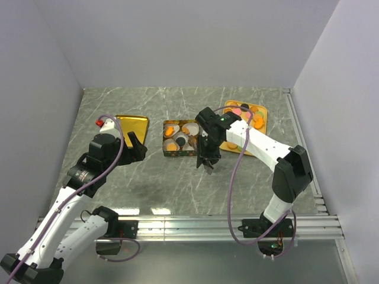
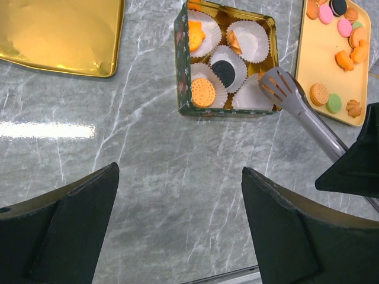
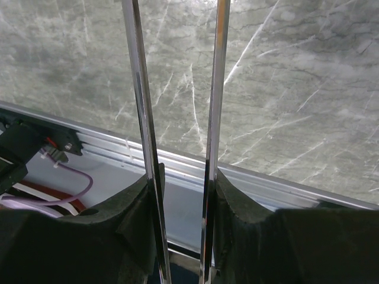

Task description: Pack the cookies

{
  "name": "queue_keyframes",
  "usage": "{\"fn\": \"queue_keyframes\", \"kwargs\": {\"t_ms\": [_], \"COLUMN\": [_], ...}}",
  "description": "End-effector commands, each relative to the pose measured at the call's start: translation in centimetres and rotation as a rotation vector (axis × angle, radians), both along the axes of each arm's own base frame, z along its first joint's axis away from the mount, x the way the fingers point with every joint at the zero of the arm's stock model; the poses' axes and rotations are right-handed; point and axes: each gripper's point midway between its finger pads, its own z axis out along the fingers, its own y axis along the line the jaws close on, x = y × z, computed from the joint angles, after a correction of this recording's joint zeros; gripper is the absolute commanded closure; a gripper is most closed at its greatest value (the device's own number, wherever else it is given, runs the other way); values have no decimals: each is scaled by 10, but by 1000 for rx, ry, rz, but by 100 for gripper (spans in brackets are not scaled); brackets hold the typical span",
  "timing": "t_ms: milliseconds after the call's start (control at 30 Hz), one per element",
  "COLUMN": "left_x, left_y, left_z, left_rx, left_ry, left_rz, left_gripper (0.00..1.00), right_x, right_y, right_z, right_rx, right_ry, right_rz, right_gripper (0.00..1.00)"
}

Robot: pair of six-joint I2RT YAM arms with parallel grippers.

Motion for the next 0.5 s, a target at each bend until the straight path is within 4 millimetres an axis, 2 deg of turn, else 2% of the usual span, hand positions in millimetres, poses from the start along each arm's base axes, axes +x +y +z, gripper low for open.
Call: {"fn": "queue_keyframes", "kwargs": {"t_ms": [0,467], "left_x": [3,3], "left_y": [-2,-3], "left_z": [6,4], "left_rx": [-10,-6], "left_ry": [-22,-13], "left_rz": [2,-3], "left_gripper": [10,10], "right_x": [5,9], "right_y": [4,1], "right_z": [-4,-5], "right_rx": [2,-23], "right_ry": [-25,-34], "right_rz": [-2,-8], "right_gripper": [59,52]}}
